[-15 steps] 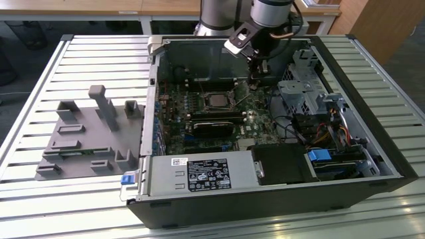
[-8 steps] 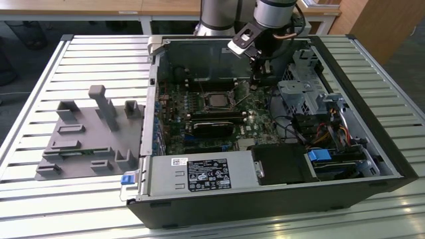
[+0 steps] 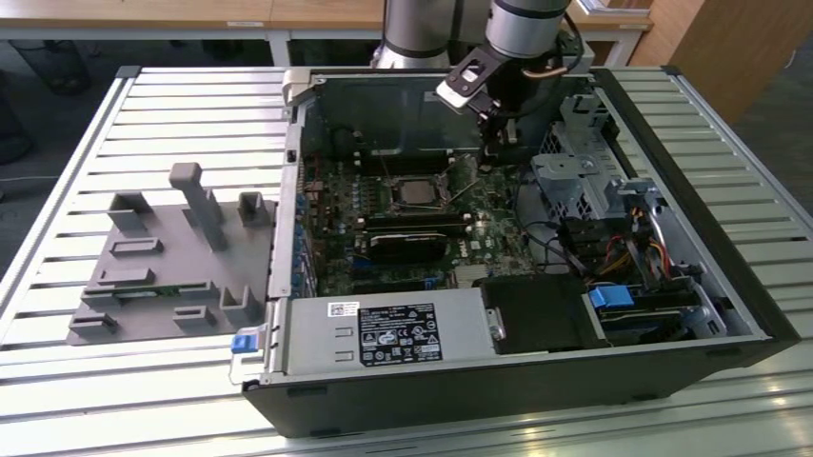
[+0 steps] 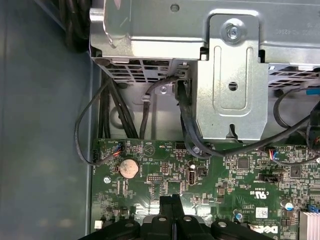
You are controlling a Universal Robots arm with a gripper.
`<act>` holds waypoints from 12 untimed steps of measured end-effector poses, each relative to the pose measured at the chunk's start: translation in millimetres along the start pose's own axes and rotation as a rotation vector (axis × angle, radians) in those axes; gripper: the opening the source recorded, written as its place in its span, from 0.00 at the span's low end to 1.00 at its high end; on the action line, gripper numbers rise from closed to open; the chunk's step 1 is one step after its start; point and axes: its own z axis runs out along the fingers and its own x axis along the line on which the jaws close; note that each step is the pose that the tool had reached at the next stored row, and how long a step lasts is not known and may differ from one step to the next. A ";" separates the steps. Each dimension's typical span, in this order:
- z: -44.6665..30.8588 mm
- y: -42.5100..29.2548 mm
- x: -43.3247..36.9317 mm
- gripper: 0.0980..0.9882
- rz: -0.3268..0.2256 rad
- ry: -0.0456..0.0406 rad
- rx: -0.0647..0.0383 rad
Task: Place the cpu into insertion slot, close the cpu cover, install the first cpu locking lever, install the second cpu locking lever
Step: 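Close the cpu cover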
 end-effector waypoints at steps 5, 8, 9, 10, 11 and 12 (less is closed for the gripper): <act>1.7 -1.1 0.0 0.01 0.000 -0.0003 0.005; 1.9 -5.0 0.1 0.01 0.000 -0.0003 0.005; 1.9 -6.7 0.1 0.01 0.000 -0.0003 0.005; 1.9 -8.6 0.1 0.01 0.000 -0.0003 0.005; 1.9 -11.3 0.1 0.01 0.000 -0.0003 0.005; 1.9 -14.2 0.2 0.01 0.000 -0.0002 0.005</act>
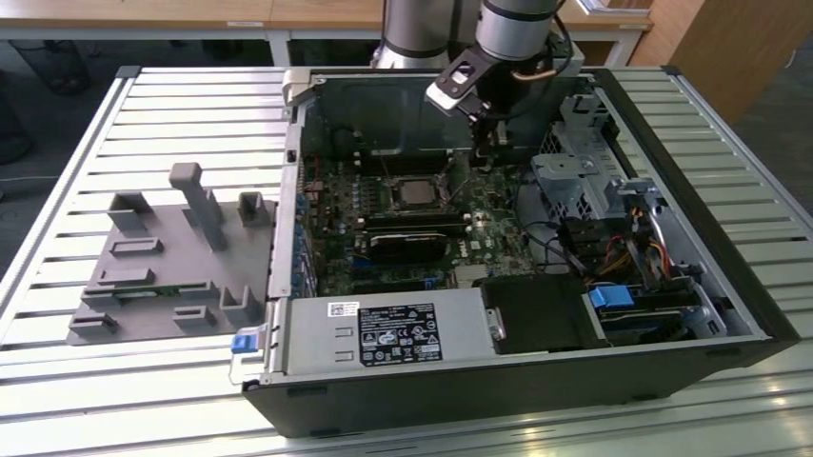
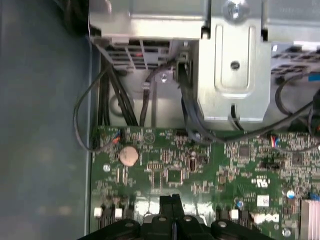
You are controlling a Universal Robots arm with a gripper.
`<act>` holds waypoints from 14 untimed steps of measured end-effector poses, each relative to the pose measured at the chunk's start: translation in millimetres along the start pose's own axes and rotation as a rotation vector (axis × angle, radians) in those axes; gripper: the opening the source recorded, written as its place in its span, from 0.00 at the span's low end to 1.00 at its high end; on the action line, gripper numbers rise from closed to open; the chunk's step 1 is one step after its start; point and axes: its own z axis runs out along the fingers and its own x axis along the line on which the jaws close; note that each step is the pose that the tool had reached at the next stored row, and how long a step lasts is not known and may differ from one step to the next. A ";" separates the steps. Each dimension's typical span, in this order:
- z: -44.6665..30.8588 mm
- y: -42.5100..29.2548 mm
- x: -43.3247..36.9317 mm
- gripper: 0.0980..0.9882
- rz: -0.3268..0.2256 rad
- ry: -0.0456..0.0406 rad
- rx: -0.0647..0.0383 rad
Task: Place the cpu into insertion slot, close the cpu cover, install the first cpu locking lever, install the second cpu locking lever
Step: 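Close the cpu cover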
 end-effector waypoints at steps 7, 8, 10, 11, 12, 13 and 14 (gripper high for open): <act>0.1 -10.0 -1.0 0.01 -0.004 0.0000 0.000; 0.1 -11.3 -1.3 0.01 -0.004 0.0000 0.000; 0.1 -14.3 -1.7 0.01 -0.006 -0.0002 0.000; 0.2 -16.0 -1.8 0.01 -0.006 -0.0002 0.000; 0.3 -17.8 -1.9 0.01 -0.006 0.0000 0.000; 0.4 -19.5 -1.9 0.01 -0.007 0.0000 0.000; 0.6 -21.3 -1.9 0.01 -0.007 0.0001 0.000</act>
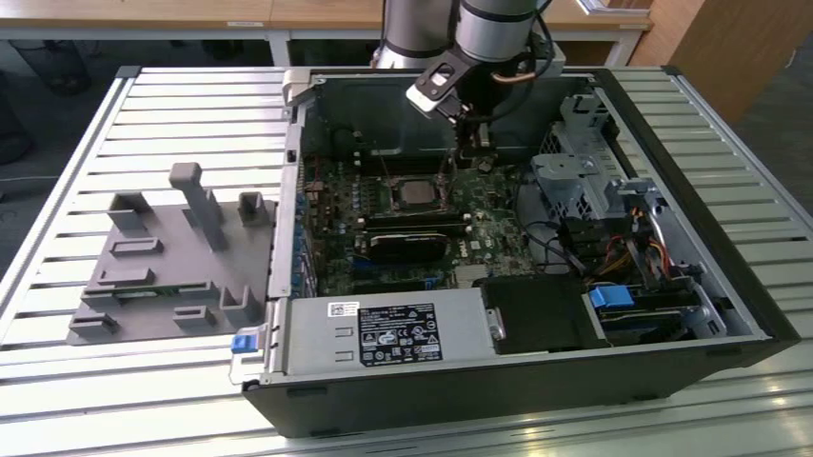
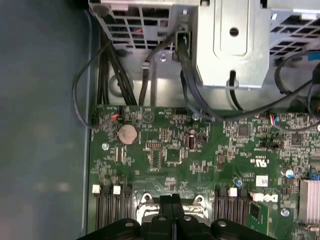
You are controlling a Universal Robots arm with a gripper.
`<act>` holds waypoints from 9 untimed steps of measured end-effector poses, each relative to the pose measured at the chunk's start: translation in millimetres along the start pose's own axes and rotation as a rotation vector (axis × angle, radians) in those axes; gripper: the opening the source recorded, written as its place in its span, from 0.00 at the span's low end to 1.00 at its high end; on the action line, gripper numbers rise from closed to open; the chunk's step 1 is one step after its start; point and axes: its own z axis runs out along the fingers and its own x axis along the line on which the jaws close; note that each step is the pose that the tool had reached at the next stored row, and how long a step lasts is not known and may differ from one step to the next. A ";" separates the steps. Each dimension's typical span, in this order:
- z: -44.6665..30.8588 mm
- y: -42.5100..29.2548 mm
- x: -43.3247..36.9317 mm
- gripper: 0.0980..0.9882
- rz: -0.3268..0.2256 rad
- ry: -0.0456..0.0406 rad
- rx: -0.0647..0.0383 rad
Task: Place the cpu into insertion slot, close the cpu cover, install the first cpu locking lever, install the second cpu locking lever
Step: 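Close the cpu cover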
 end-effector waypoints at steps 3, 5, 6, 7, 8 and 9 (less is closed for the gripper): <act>0.7 -3.9 0.1 0.01 0.000 -0.0003 0.000; 1.3 -6.1 0.1 0.01 -0.001 -0.0005 0.000; 1.7 -7.4 0.1 0.01 -0.001 -0.0005 0.000; 2.0 -8.5 0.1 0.01 -0.001 -0.0006 0.000; 2.5 -9.9 0.2 0.01 -0.001 -0.0007 0.000; 2.8 -11.1 0.2 0.01 -0.001 -0.0007 0.000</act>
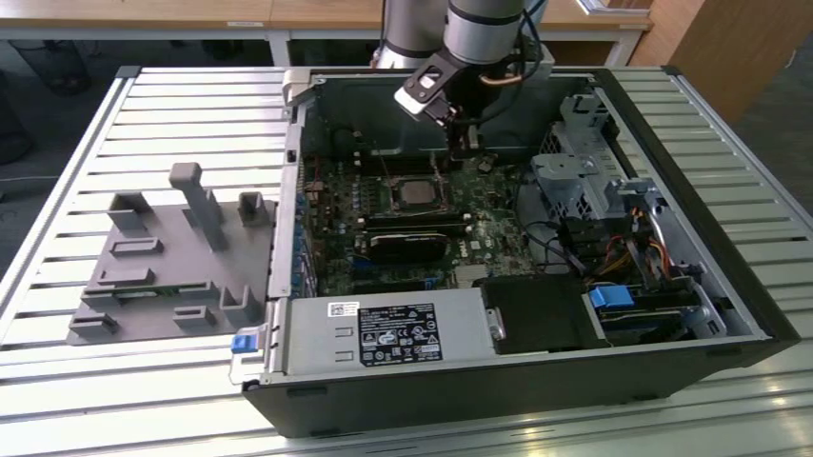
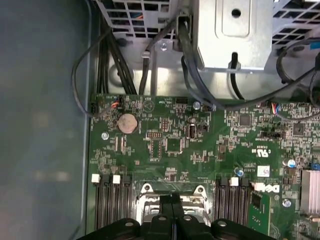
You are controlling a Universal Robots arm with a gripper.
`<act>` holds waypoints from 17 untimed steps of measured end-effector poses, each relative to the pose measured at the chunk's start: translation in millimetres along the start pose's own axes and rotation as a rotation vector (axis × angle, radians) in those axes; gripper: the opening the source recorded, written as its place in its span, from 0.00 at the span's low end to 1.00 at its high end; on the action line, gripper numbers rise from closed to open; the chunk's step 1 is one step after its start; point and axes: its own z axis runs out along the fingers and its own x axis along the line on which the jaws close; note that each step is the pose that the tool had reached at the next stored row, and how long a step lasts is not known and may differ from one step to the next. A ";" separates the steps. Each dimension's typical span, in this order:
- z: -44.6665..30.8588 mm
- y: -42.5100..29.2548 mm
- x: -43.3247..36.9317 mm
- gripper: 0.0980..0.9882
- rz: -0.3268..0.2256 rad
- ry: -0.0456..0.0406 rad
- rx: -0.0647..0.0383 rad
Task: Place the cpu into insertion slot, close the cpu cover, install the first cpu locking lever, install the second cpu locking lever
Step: 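Close the cpu cover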
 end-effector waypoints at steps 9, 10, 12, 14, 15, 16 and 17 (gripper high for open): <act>4.8 -10.6 0.1 0.01 -0.001 -0.0007 0.000; 5.9 -11.4 0.1 0.01 -0.001 -0.0007 0.000; 8.5 -12.6 -0.3 0.01 -0.001 -0.0007 0.000; 10.8 -13.9 -0.7 0.01 -0.001 -0.0007 0.000; 11.4 -14.5 -0.7 0.01 -0.001 -0.0007 0.000; 11.7 -15.6 -0.7 0.01 -0.001 -0.0008 0.000; 11.7 -17.2 -0.7 0.01 -0.001 -0.0010 0.000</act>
